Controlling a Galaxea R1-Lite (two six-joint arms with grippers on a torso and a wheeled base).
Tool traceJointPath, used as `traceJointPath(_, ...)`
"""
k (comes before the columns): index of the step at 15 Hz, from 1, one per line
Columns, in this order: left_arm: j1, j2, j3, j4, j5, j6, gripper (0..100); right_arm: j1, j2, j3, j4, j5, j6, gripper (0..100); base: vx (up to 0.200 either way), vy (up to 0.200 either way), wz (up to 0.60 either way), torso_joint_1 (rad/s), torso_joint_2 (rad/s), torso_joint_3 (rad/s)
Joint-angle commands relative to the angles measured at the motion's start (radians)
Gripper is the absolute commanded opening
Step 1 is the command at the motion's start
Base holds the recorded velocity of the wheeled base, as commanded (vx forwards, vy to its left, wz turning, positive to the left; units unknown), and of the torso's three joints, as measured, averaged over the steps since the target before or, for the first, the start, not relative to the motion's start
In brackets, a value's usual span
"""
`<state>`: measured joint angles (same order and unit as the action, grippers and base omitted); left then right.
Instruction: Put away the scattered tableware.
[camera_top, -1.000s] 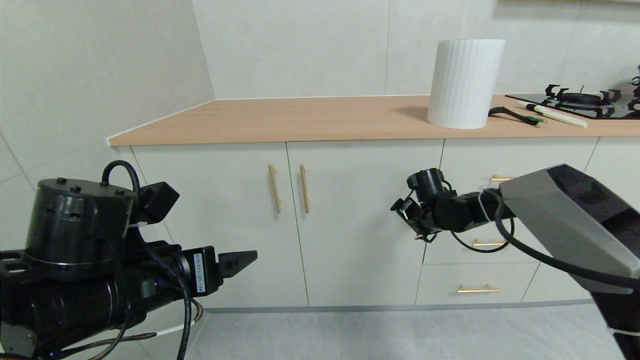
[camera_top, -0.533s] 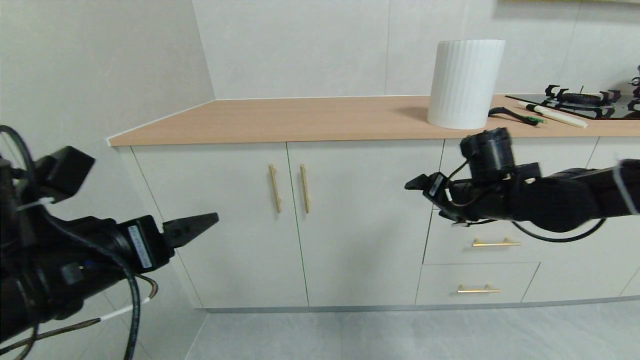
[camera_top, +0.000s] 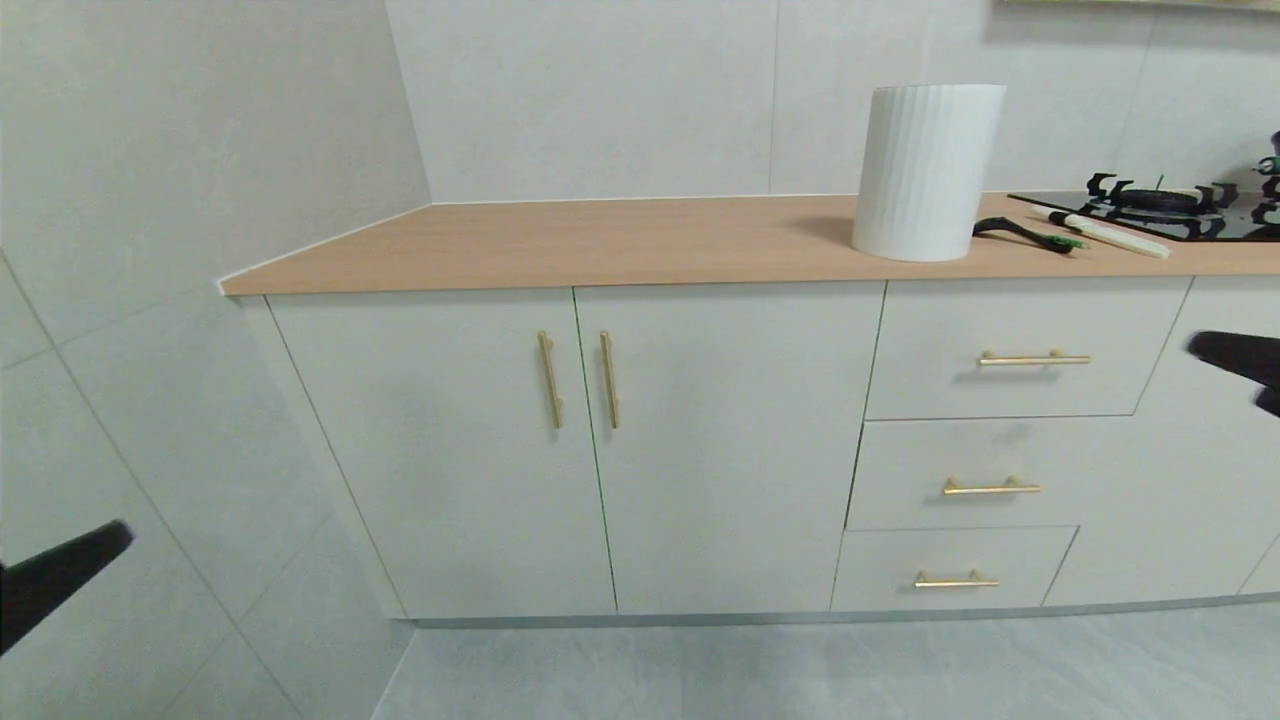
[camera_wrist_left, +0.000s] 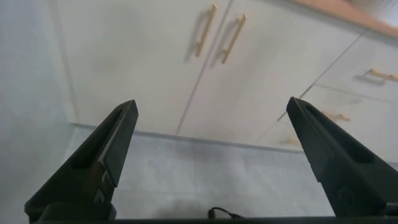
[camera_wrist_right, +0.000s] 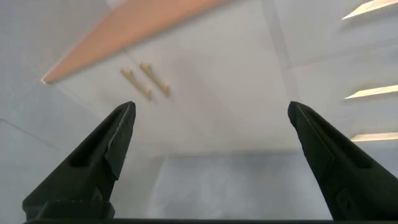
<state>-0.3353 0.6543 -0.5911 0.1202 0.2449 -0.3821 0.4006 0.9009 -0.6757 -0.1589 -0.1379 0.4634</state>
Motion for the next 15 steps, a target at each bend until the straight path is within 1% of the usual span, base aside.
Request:
traceJointPath(1,0.053,-0.288,0.013,0.134,0.001,0.037,100,-0.164,-0.465,0.17,0.141,-0.031,-0.141,100,0.0,0.0,0.0,0.0,0.0,0.0)
traceJointPath(2,0.064,-0.318,0.013,0.159,0.001,0.045,100,-0.181,-0.51,0.171,0.171,-0.031,-0.158,100,0.0,0.0,0.0,0.0,0.0,0.0)
traceJointPath(3,0.091,-0.389,0.013,0.203,0.001,0.065,100,-0.22,-0.611,0.173,0.253,-0.035,-0.226,100,0.0,0.0,0.0,0.0,0.0,0.0)
traceJointPath(4,0.111,-0.429,0.016,0.225,0.001,0.081,100,-0.25,-0.675,0.176,0.299,-0.035,-0.273,100,0.0,0.0,0.0,0.0,0.0,0.0)
traceJointPath(5,0.15,-0.498,0.025,0.251,0.001,0.106,100,-0.284,-0.758,0.177,0.354,-0.032,-0.322,100,0.0,0.0,0.0,0.0,0.0,0.0)
traceJointPath(7,0.2,-0.559,0.054,0.254,0.005,0.161,100,-0.344,-0.818,0.179,0.407,-0.039,-0.347,100,0.0,0.0,0.0,0.0,0.0,0.0)
traceJointPath(8,0.205,-0.559,0.062,0.249,0.02,0.166,100,-0.379,-0.841,0.18,0.411,-0.032,-0.351,100,0.0,0.0,0.0,0.0,0.0,0.0)
traceJointPath(9,0.205,-0.559,0.06,0.242,0.073,0.164,100,-0.407,-0.882,0.202,0.418,-0.02,-0.39,100,0.0,0.0,0.0,0.0,0.0,0.0)
traceJointPath(10,0.213,-0.559,0.063,0.233,0.105,0.164,100,-0.405,-0.901,0.231,0.415,-0.037,-0.417,100,0.0,0.0,0.0,0.0,0.0,0.0)
traceJointPath(12,0.252,-0.562,0.079,0.231,0.134,0.164,100,-0.405,-0.901,0.254,0.414,-0.106,-0.41,100,0.0,0.0,0.0,0.0,0.0,0.0)
traceJointPath(13,0.322,-0.637,0.108,0.236,0.111,0.203,100,-0.405,-0.901,0.288,0.414,-0.121,-0.41,100,0.0,0.0,0.0,0.0,0.0,0.0)
traceJointPath(14,0.332,-0.654,0.14,0.231,0.088,0.236,100,-0.405,-0.901,0.305,0.414,-0.123,-0.411,100,0.0,0.0,0.0,0.0,0.0,0.0)
traceJointPath(15,0.334,-0.654,0.185,0.211,0.123,0.23,100,-0.405,-0.901,0.337,0.412,-0.123,-0.411,100,0.0,0.0,0.0,0.0,0.0,0.0)
